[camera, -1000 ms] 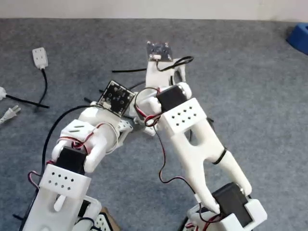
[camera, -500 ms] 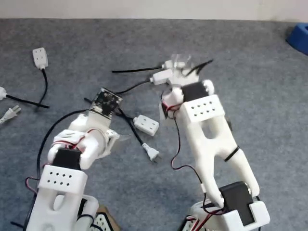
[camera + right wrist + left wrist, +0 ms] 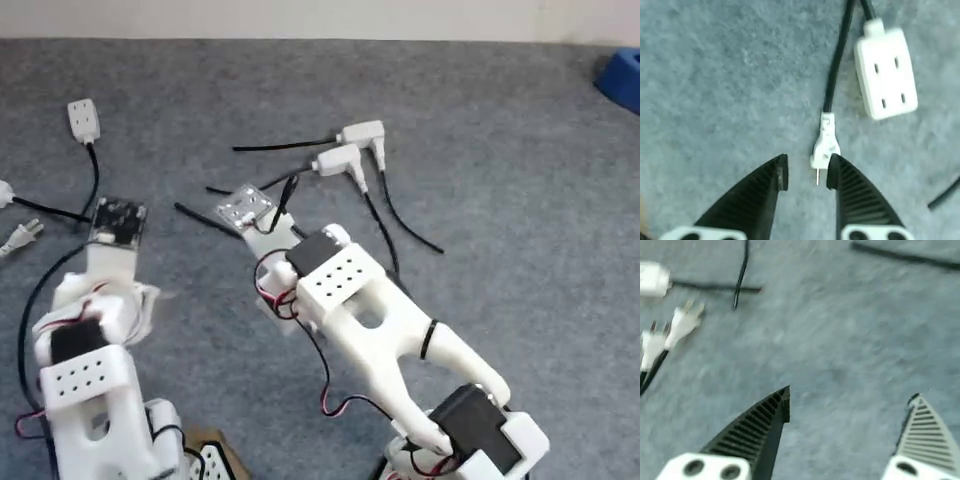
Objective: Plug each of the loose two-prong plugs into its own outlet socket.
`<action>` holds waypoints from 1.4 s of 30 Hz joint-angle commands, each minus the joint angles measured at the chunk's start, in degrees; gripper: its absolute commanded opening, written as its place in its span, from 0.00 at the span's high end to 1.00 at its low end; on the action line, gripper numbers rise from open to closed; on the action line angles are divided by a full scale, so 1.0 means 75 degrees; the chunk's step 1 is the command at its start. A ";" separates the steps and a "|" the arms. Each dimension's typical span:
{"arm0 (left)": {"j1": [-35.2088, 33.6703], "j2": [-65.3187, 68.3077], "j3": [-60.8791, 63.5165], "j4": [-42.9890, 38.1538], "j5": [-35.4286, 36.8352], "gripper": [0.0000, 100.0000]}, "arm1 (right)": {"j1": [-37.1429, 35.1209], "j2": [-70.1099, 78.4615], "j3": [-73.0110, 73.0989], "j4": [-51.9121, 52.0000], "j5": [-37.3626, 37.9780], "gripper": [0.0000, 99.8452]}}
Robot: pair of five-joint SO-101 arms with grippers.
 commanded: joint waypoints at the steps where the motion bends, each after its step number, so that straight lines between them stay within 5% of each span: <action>1: -0.0873 0.0018 0.0182 -0.0504 -0.0621 0.65 | -0.0088 0.0006 0.0404 -0.0815 0.0281 0.86; 12: -0.2268 -0.0041 -0.0428 -0.0481 -0.0785 0.65 | -0.0111 0.0076 0.1495 -0.2069 0.1981 0.86; 42: -0.2901 -0.0053 -0.0498 -0.0481 -0.1172 0.65 | 0.0463 0.1401 0.1084 -0.2514 0.2297 0.86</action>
